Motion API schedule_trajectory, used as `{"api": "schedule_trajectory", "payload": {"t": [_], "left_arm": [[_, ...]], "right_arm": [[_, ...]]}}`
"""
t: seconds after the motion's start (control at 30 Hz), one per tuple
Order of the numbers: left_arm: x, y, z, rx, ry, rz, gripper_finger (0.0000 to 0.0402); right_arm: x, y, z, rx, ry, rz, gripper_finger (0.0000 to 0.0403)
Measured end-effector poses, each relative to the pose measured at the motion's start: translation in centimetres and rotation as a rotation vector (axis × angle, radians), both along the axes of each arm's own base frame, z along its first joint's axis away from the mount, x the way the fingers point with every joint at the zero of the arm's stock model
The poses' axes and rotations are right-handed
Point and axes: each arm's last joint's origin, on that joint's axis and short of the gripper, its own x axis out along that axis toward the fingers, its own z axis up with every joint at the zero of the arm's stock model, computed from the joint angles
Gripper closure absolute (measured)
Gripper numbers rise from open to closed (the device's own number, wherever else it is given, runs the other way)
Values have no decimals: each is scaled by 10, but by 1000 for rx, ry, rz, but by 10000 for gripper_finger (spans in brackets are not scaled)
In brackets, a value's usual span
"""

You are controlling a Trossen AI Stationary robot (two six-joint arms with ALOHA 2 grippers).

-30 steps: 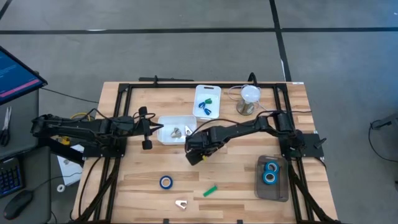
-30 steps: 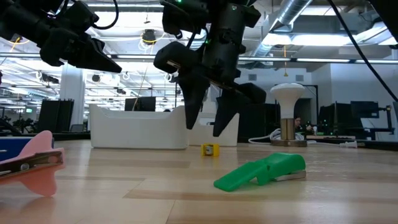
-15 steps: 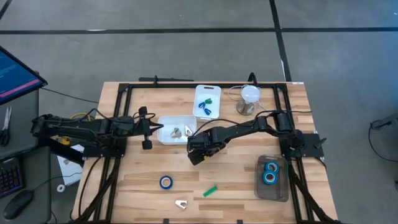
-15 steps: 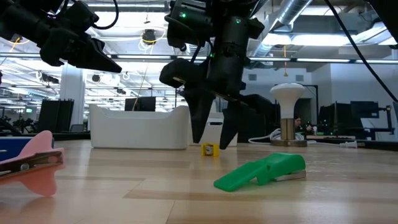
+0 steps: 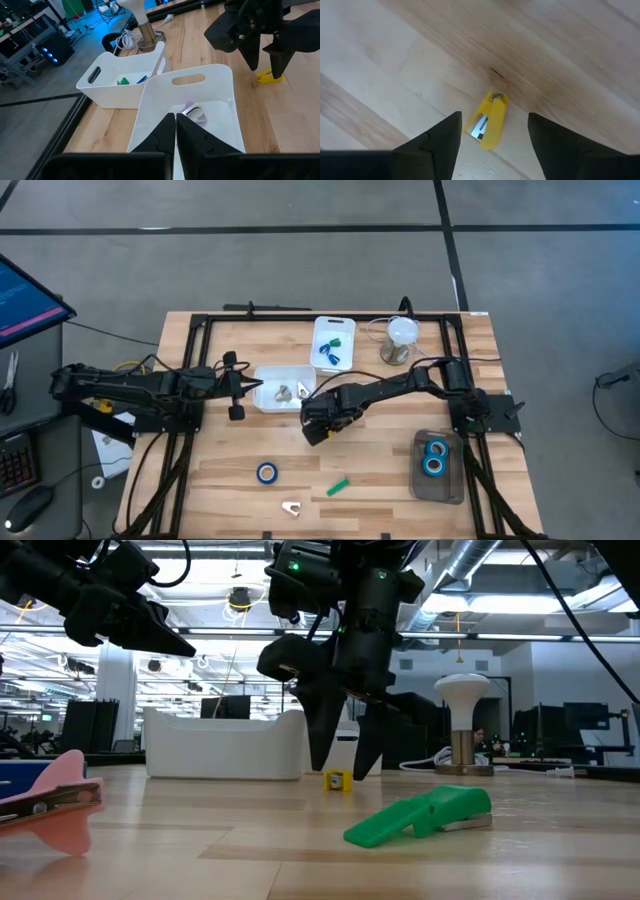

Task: Pick and place Stapler, Stapler remover, tape
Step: Put the yellow stapler into the top white bin

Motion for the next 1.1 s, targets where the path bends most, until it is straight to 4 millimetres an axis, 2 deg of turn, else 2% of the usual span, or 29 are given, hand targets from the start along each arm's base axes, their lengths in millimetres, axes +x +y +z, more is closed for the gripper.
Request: {"api": "schedule_trajectory", "payload": {"t": [0.17, 0.4, 0.7, 0.77, 0.9, 1.1], "left_arm": [[0, 0, 0, 0, 0, 0, 394], [0, 0, 0, 0, 0, 0, 394], [0, 0, 0, 0, 0, 0, 394], [0, 0, 0, 0, 0, 0, 394], [0, 0, 0, 0, 0, 0, 394], [0, 0, 0, 0, 0, 0, 394]], "right_arm": [[5, 1, -12, 22, 3, 8, 202], [4, 1, -12, 24, 9, 19, 241], [4, -4, -10, 5, 15, 95, 357], [5, -7, -9, 3, 13, 104, 364], [7, -16, 4, -37, -16, 130, 364], [8, -40, 42, -172, -39, 154, 364]]}}
